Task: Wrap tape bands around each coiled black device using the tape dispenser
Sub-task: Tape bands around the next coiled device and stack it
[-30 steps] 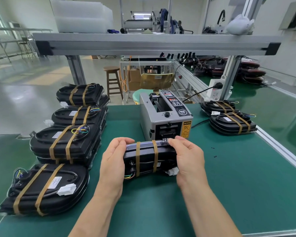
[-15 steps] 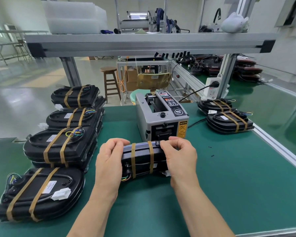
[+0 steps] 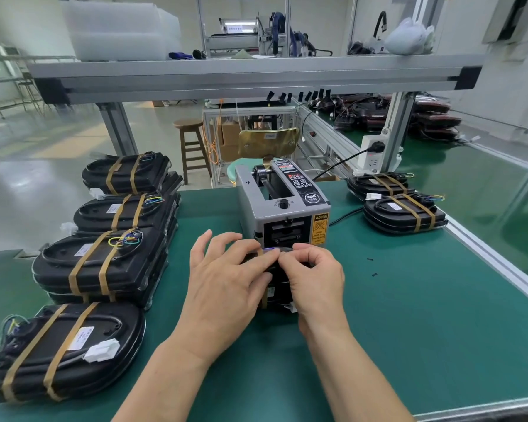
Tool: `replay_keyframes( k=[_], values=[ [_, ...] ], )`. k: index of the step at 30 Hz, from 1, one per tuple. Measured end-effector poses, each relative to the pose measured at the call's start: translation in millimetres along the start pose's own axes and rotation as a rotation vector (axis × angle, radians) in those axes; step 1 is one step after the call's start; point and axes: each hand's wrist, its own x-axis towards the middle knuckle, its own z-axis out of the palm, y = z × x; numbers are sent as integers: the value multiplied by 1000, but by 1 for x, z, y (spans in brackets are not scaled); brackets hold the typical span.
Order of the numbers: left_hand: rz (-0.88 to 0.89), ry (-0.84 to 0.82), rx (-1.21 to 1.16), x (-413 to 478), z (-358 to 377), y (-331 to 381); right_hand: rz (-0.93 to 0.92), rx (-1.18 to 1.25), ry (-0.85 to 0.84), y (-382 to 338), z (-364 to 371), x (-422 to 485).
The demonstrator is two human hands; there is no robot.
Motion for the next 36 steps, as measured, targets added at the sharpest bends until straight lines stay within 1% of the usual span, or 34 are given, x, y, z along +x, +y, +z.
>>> replay_keyframes(
  k=[5,12,18,20,22,24,30,33,36],
  values=[
    [-21,-7,-35,0,-2,1,16,13,1,1,0,2],
    [-34,32,3,-2,1,4,10,6,10,0,-3,3],
    [-28,30,11,-4,1,4,5,46,-6,-2,-6,-1],
    [-33,27,7,-4,1,4,-15,56,-38,-6,-9,-3],
    [-35,26,9,-4,1,4,-41,20,-101,-8,-14,-3],
    [-39,32,9,-3,1,4,-80,-78,-141,-5,-20,0],
    [-49,48,-7,-2,3,4,-188,-271,-103,-5,-19,-4],
    [-46,60,-13,-2,3,4,-225,-307,-69,-6,-12,-11],
    [-44,60,-22,-2,3,5,-202,-300,-55,-7,-9,-12]
  ],
)
